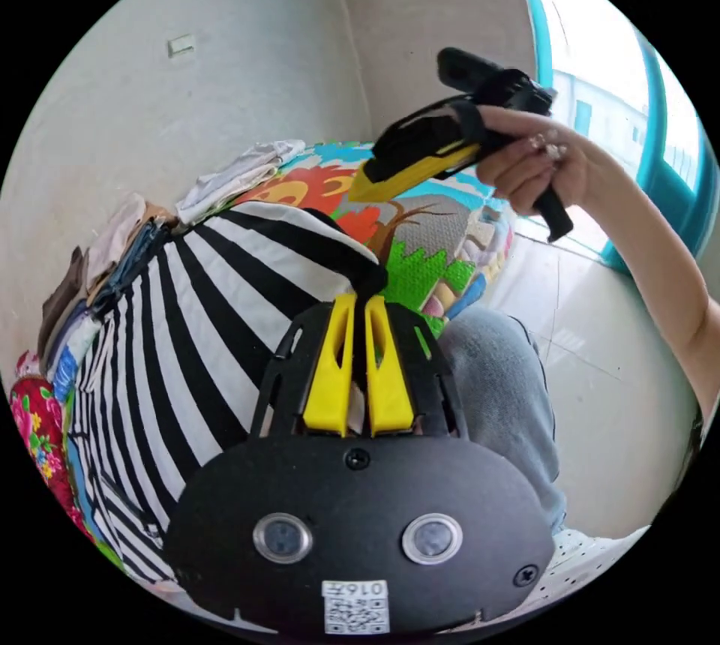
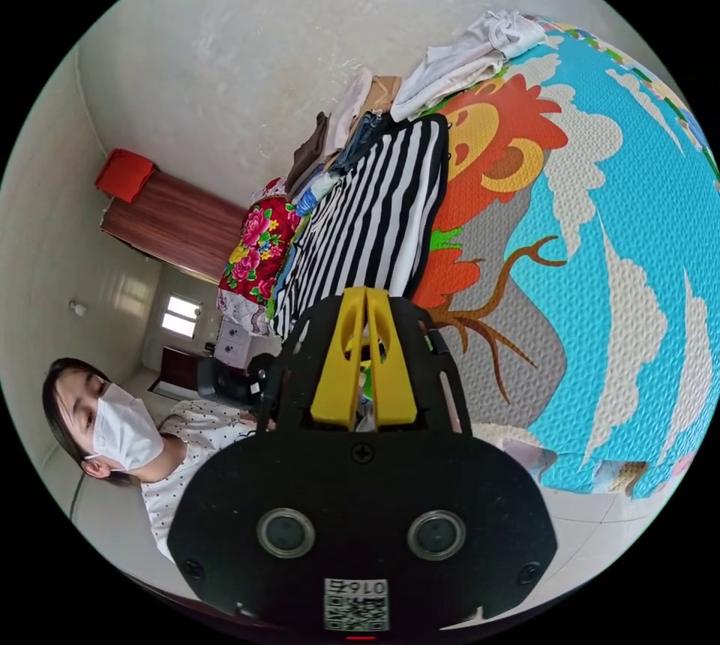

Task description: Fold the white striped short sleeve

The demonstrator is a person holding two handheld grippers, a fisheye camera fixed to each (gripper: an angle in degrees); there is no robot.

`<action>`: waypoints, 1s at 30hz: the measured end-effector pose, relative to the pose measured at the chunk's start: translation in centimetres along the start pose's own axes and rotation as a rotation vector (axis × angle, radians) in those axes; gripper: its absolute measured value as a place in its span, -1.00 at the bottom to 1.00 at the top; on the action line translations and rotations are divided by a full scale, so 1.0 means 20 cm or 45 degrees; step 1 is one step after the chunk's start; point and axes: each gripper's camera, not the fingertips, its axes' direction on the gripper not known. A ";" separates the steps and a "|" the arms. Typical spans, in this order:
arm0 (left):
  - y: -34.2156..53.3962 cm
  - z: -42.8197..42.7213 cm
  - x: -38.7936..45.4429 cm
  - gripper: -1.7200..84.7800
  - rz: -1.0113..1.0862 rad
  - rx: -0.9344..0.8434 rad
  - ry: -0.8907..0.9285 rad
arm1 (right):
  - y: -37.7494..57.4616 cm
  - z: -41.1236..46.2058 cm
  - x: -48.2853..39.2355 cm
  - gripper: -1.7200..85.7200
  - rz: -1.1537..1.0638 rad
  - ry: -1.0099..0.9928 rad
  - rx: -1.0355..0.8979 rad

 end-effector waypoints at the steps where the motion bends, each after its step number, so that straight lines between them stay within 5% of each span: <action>1: 0.00 0.00 -0.04 -0.97 -0.030 0.003 0.013 | -0.01 0.00 0.01 -0.94 0.006 0.004 0.001; 6: 0.09 -0.04 -0.39 -0.98 -0.300 0.078 0.306 | -0.06 0.00 0.06 -0.86 0.002 -0.003 -0.014; 14: 0.19 -0.17 -0.56 -0.98 -0.390 0.190 0.407 | -0.48 0.07 0.20 -0.63 0.093 0.083 -0.083; 30: 0.29 -0.33 -0.74 -0.98 -0.366 0.308 0.647 | -1.39 0.29 0.41 -0.73 0.280 -0.103 -0.153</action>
